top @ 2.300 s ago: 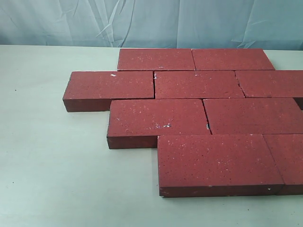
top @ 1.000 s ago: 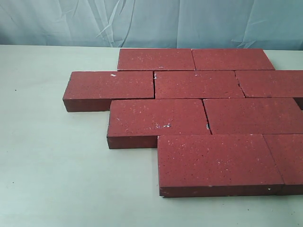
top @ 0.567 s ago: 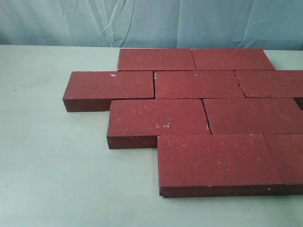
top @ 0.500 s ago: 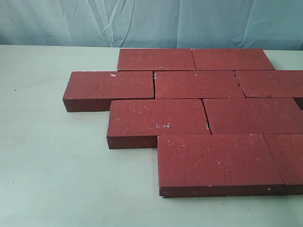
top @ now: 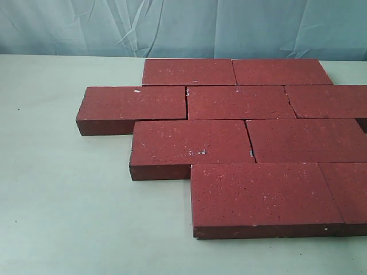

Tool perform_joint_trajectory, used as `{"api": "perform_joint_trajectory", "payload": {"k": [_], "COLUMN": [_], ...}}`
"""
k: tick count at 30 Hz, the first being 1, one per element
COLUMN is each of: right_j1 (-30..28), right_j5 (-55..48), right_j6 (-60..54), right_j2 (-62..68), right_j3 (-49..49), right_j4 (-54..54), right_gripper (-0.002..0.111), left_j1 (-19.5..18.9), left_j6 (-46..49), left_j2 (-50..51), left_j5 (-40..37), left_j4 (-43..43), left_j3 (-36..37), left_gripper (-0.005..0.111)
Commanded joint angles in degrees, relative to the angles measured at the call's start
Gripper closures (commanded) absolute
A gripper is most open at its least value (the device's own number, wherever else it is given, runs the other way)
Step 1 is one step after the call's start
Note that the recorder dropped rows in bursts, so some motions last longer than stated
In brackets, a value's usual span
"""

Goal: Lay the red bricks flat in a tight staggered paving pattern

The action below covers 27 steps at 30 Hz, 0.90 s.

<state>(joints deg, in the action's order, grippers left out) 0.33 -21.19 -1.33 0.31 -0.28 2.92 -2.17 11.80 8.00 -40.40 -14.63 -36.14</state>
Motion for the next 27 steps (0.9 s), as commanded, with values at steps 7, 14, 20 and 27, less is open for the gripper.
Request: {"api": "perform_joint_trajectory", "payload": {"k": [7,14,20,27], "right_j1": [-0.33,-0.33,-0.33,-0.33], "right_j5": [0.74,0.74,0.74,0.74], "right_j6": [-0.07,-0.07,-0.07,-0.07], "right_j2": [-0.31,-0.31,-0.31,-0.31], "right_j3": [0.28,0.28,0.28,0.28], "right_j4": [0.00,0.00,0.00,0.00], "right_gripper": [0.109,0.109,0.109,0.109], "left_j1": [0.02,0.02,0.02,0.02], "left_j6": [-3.96,-5.44,-5.44,-5.44], "left_j2": [-0.84,-5.97,-8.00,-8.00], "left_j5": [0.68,11.89,19.41,23.61], "left_j4": [7.08,9.32,9.18,10.24], "left_j3": [3.83,17.41,28.43,36.14], "left_gripper": [0.107,0.107,0.107,0.107]}}
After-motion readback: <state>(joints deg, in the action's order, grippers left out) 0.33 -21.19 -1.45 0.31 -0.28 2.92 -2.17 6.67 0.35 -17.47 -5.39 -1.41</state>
